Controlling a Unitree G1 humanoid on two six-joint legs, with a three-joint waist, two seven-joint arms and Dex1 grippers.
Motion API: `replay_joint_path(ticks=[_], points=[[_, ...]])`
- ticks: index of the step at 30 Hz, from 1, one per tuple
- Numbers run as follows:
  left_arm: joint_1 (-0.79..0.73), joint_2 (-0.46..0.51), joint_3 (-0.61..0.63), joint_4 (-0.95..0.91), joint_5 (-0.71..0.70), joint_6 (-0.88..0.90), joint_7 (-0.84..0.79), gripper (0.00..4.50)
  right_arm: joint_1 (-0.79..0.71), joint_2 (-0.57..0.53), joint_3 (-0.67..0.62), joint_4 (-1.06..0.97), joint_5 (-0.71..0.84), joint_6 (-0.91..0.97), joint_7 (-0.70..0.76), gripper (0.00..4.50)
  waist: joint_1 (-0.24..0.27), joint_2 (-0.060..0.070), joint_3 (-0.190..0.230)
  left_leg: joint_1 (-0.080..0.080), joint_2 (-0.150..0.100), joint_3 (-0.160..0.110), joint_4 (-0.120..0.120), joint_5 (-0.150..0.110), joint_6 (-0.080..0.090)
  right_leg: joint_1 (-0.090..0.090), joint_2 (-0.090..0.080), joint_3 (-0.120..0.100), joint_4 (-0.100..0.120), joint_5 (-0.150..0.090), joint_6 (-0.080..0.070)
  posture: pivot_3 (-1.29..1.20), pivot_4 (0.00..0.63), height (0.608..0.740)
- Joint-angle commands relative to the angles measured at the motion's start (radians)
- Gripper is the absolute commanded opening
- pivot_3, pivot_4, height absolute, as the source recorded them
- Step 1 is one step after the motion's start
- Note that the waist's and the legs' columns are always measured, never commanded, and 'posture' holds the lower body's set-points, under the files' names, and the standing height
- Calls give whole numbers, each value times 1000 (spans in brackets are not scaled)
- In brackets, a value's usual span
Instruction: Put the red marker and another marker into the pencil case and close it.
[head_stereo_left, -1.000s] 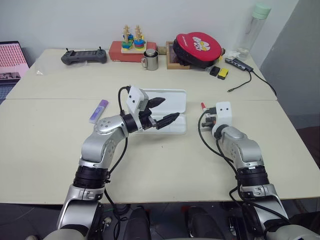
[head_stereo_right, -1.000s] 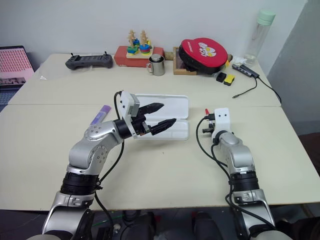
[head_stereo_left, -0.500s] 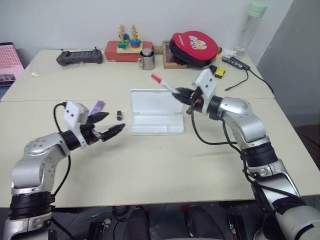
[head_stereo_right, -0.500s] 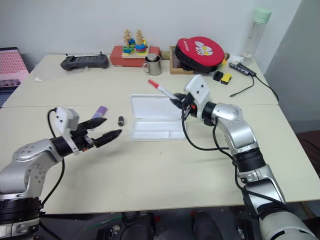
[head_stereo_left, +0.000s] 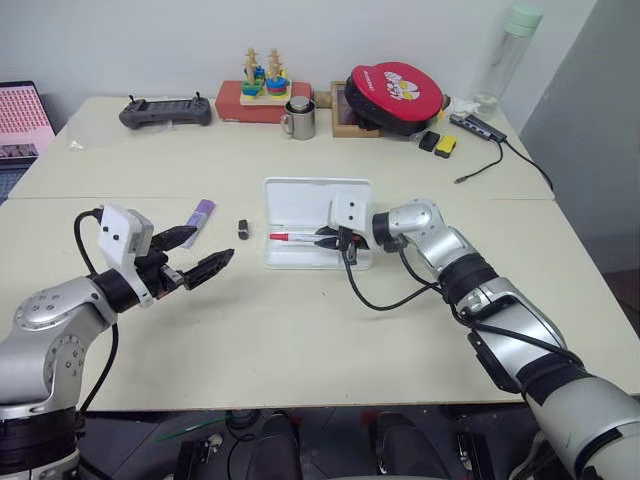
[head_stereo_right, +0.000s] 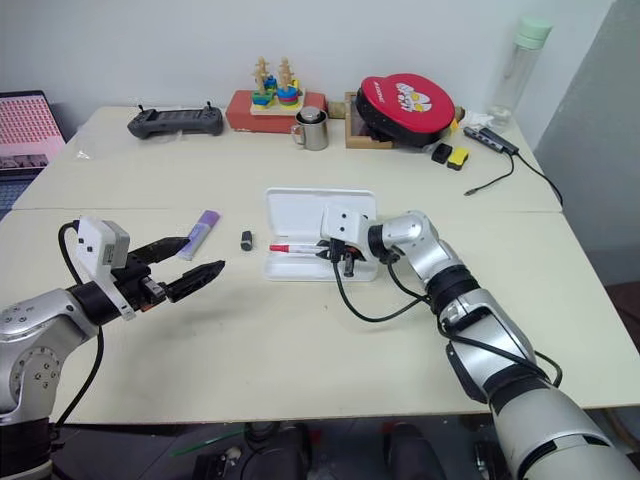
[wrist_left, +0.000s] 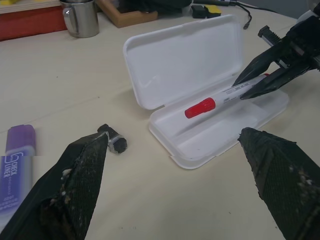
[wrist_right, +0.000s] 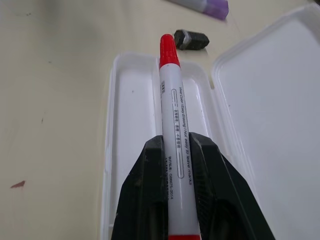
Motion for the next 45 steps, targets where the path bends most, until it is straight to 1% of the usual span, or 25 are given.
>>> replay_joint_path(ticks=[1, 4, 6, 7, 8, 10, 11, 12, 13, 16, 20, 25, 26, 27, 29, 31, 32, 34, 39, 41, 42, 45], points=[[3, -1, 32, -49, -19, 2, 29, 4500, -56, 12, -43, 42, -5, -37, -16, 1035, 0, 0, 0, 0, 0, 0, 0, 0, 0, 0, 0, 0, 0, 0, 0, 0, 150, 740], [0, -3, 20, -55, -23, 4, 40, 4500, -73, 17, -61, 74, -14, -45, -33, 1675, 0, 0, 0, 0, 0, 0, 0, 0, 0, 0, 0, 0, 0, 0, 0, 0, 150, 740], [-8, -5, 13, -52, -27, 6, 46, 4500, -80, 15, -72, 83, -16, -49, -33, 2220, 0, 0, 0, 0, 0, 0, 0, 0, 0, 0, 0, 0, 0, 0, 0, 0, 150, 740], [-12, -6, 11, -51, -28, 6, 48, 4500, -83, 14, -77, 85, -15, -50, -33, 2353, 0, 0, 0, 0, 0, 0, 0, 0, 0, 0, 0, 0, 0, 0, 0, 0, 150, 740], [-15, -6, 7, -49, -27, 6, 49, 4500, -85, 13, -84, 86, -13, -49, -31, 2667, 0, 0, 0, 0, 0, 0, 0, 0, 0, 0, 0, 0, 0, 0, 0, 0, 150, 740], [-18, -7, 3, -48, -26, 7, 53, 4500, -86, 11, -93, 86, -13, -50, -28, 3117, 0, 0, 0, 0, 0, 0, 0, 0, 0, 0, 0, 0, 0, 0, 0, 0, 150, 740], [-19, -7, 4, -47, -28, 6, 55, 4500, -84, 9, -97, 81, -12, -50, -21, 3355, 0, 0, 0, 0, 0, 0, 0, 0, 0, 0, 0, 0, 0, 0, 0, 0, 150, 740], [-18, -6, 3, -46, -26, 5, 56, 4500, -80, 8, -105, 71, -3, -48, -7, 3496, 0, 0, 0, 0, 0, 0, 0, 0, 0, 0, 0, 0, 0, 0, 0, 0, 150, 740], [-16, -5, 3, -46, -26, 5, 57, 4500, -76, 7, -111, 63, 5, -45, 4, 3807, 0, 0, 0, 0, 0, 0, 0, 0, 0, 0, 0, 0, 0, 0, 0, 0, 150, 740], [-14, 1, -1, -47, -27, 7, 49, 4500, -58, 4, -118, 25, 19, -36, 55, 4446, 0, 0, 0, 0, 0, 0, 0, 0, 0, 0, 0, 0, 0, 0, 0, 0, 150, 740], [-20, 9, -2, -40, -27, 8, 39, 4500, -39, -7, -100, 0, -9, -25, 89, 4446, 0, 0, 0, 0, 0, 0, 0, 0, 0, 0, 0, 0, 0, 0, 0, 0, 150, 740], [-30, 5, -19, -42, -30, 14, 31, 4500, -51, -4, -60, 53, -89, -21, 38, 4446, 0, 0, 0, 0, 0, 0, 0, 0, 0, 0, 0, 0, 0, 0, 0, 0, 150, 740], [-31, 3, -23, -44, -30, 15, 31, 4500, -54, -1, -52, 65, -106, -25, 25, 4080, 0, 0, 0, 0, 0, 0, 0, 0, 0, 0, 0, 0, 0, 0, 0, 0, 150, 740], [-32, 0, -26, -45, -29, 15, 31, 4500, -60, 3, -47, 76, -118, -26, 7, 3958, 0, 0, 0, 0, 0, 0, 0, 0, 0, 0, 0, 0, 0, 0, 0, 0, 150, 740], [-32, -2, -31, -45, -29, 14, 32, 4500, -67, 11, -40, 94, -136, -22, -6, 3393, 0, 0, 0, 0, 0, 0, 0, 0, 0, 0, 0, 0, 0, 0, 0, 0, 150, 740], [-32, 0, -32, -43, -29, 11, 31, 4500, -74, 13, -29, 110, -157, -24, -11, 3012, 0, 0, 0, 0, 0, 0, 0, 0, 0, 0, 0, 0, 0, 0, 0, 0, 150, 740], [-31, 1, -32, -43, -28, 10, 31, 4500, -76, 15, -28, 116, -164, -24, -13, 2749, 0, 0, 0, 0, 0, 0, 0, 0, 0, 0, 0, 0, 0, 0, 0, 0, 150, 740], [-29, 1, -29, -47, -32, 12, 31, 4500, -76, 15, -29, 115, -163, -29, -2, 2212, 0, 0, 0, 0, 0, 0, 0, 0, 0, 0, 0, 0, 0, 0, 0, 0, 150, 740], [-29, -2, -35, -42, -29, 7, 31, 4500, -79, 16, -47, 101, -144, -20, 27, 1090, 0, 0, 0, 0, 0, 0, 0, 0, 0, 0, 0, 0, 0, 0, 0, 0, 150, 740], [-30, -3, -39, -40, -26, 3, 32, 4500, -78, 12, -48, 100, -144, -20, 32, 504, 0, 0, 0, 0, 0, 0, 0, 0, 0, 0, 0, 0, 0, 0, 0, 0, 150, 740], [-32, -4, -39, -37, -26, 2, 32, 4500, -77, 11, -52, 98, -138, -18, 40, 317, 0, 0, 0, 0, 0, 0, 0, 0, 0, 0, 0, 0, 0, 0, 0, 0, 150, 740], [-36, -3, -42, -31, -24, -1, 31, 4500, -80, 10, -72, 86, -115, -10, 58, 324, 0, 0, 0, 0, 0, 0, 0, 0, 0, 0, 0, 0, 0, 0, 0, 0, 150, 740]])
